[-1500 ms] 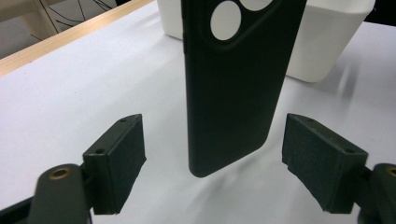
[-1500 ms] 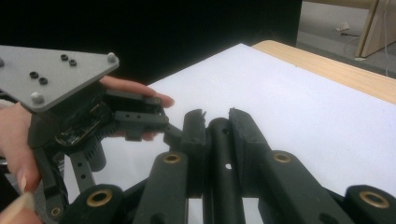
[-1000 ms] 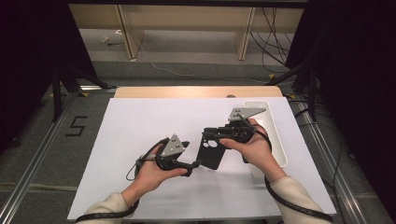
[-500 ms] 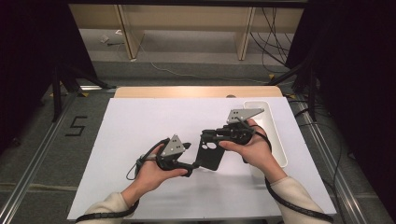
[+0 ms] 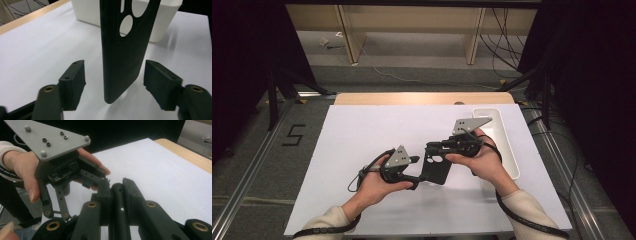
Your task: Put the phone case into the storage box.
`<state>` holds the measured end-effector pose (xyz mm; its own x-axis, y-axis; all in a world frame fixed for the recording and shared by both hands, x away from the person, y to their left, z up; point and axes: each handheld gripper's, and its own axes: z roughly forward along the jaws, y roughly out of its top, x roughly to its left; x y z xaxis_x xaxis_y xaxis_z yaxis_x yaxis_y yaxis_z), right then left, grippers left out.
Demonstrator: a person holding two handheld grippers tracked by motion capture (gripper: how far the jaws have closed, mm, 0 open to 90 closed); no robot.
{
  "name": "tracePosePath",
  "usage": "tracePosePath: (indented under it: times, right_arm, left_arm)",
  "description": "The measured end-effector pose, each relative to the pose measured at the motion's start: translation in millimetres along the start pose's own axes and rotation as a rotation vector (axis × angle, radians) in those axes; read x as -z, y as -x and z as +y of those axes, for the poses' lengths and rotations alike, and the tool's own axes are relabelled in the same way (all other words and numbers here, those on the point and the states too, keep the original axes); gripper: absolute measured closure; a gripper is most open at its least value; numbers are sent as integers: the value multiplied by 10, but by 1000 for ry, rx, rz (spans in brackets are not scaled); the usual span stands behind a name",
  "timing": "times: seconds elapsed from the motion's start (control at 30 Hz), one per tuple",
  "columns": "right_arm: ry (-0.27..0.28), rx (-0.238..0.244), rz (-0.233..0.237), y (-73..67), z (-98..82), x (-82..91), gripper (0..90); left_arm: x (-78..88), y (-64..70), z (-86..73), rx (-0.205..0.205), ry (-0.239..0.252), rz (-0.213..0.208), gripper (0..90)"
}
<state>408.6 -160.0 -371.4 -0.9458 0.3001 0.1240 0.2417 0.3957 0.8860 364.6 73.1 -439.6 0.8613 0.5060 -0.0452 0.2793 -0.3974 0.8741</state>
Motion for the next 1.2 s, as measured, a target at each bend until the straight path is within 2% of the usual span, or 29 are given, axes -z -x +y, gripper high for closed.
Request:
tracePosePath:
  times: [0.63, 0.83, 1.07, 1.2]
  right_arm:
    - [-5, 30, 39, -58, 28, -14, 778]
    - [-3, 38, 57, -87, 48, -21, 778]
    - [-14, 53, 83, -111, 50, -44, 777]
    - [-18, 61, 101, -120, 46, -58, 776]
  left_arm:
    - [-51, 3, -15, -3, -11, -46, 441]
    - [-59, 3, -17, -4, -2, -73, 484]
    - [-61, 11, -20, -18, -30, -109, 617]
    - [-47, 1, -16, -25, -49, -115, 683]
